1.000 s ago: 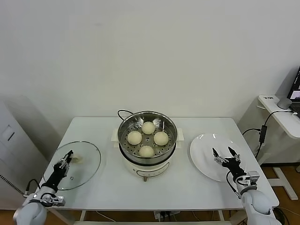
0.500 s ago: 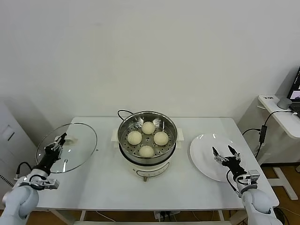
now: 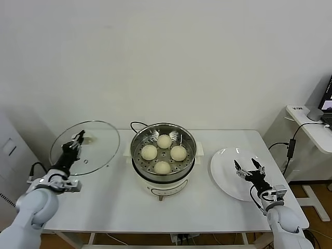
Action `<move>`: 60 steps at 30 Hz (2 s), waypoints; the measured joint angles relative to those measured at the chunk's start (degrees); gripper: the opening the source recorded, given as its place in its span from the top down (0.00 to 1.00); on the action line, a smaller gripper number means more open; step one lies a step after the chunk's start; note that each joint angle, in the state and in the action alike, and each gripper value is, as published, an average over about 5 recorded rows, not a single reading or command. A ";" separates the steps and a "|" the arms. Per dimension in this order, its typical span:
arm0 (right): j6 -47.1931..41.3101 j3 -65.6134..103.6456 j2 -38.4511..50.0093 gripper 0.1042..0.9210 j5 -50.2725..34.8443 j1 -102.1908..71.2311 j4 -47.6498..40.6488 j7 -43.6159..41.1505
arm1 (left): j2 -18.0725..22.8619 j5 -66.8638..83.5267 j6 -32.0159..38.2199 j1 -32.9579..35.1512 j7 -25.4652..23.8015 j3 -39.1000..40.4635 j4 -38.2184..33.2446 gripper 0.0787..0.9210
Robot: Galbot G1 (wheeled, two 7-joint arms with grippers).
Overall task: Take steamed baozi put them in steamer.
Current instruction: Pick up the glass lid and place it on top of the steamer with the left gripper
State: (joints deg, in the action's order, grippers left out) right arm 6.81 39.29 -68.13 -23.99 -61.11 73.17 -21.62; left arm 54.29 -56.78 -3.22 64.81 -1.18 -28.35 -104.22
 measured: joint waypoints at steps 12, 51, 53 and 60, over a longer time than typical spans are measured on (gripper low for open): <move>-0.09 -0.05 0.70 0.12 -0.08 0.06 0.06 0.15 | 1.29 -2.71 -12.24 -7.69 -4.65 12.77 -4.93 0.96; 0.04 0.15 0.39 0.12 0.05 -0.70 -0.80 0.02 | 16.41 -14.86 -26.87 -20.95 -11.92 35.67 1.96 0.96; 0.04 0.17 0.34 0.12 0.06 -0.73 -0.80 0.02 | 16.94 -15.17 -26.88 -21.06 -11.93 36.02 2.29 0.96; 0.06 0.30 0.28 0.12 0.06 -0.89 -0.79 -0.05 | 18.58 -15.77 -26.67 -21.73 -11.69 37.16 3.47 0.96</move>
State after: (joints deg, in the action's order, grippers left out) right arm 6.87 39.59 -67.85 -23.94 -62.00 72.37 -21.67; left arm 72.87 -72.54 -29.89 43.08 -12.87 8.82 -100.76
